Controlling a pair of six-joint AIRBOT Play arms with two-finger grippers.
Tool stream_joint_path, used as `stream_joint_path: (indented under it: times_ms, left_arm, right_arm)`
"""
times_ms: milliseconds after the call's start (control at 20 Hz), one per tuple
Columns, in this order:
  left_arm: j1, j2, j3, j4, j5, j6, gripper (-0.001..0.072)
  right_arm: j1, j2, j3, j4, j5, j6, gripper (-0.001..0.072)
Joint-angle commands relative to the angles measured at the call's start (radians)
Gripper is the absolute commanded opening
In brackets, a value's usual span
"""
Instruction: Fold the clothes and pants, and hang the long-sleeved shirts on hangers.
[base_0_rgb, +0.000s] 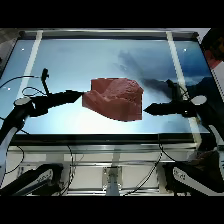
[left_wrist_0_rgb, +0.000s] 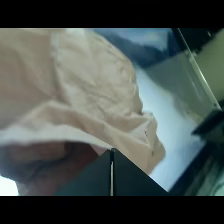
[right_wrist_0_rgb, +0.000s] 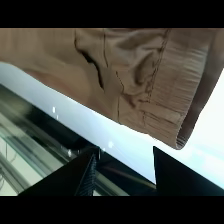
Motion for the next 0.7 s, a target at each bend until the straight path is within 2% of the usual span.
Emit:
stream_joint_path:
  times_ms: [0, 50, 150, 300, 400, 500, 650]
  left_arm:
    - [0.000, 0.062, 0.020, 0.052, 0.130, -0.094, 0.0004]
    - [0.000, 0.057, 0.020, 0.120, 0.143, -0.129, 0.0004]
    - [0.000, 0.042, 0.020, 0.286, 0.161, -0.181, 0.0004]
    - [0.000, 0.002, 0.019, 0.486, 0.227, -0.282, 0.0005]
    - [0.000, -0.039, 0.019, 0.514, 0.256, -0.296, 0.0005]
    - [0.000, -0.084, 0.019, 0.514, 0.264, -0.296, 0.0006]
    - [0.000, -0.152, 0.019, 0.513, 0.299, -0.297, 0.0008]
  right_arm:
    - [0.108, -0.078, 0.000, -0.013, -0.034, 0.010, 0.0400]
    - [0.126, -0.088, 0.000, -0.013, -0.046, 0.010, 0.0399]
    - [0.134, -0.089, 0.001, -0.008, -0.062, 0.010, 0.0304]
    - [0.135, -0.089, 0.022, 0.009, -0.057, 0.027, 0.0302]
    - [0.135, -0.089, 0.023, 0.032, -0.058, 0.032, 0.0307]
    - [0.135, -0.089, 0.023, 0.003, -0.065, 0.032, 0.0346]
    - [0.135, -0.089, 0.023, -0.008, -0.070, 0.032, 0.0342]
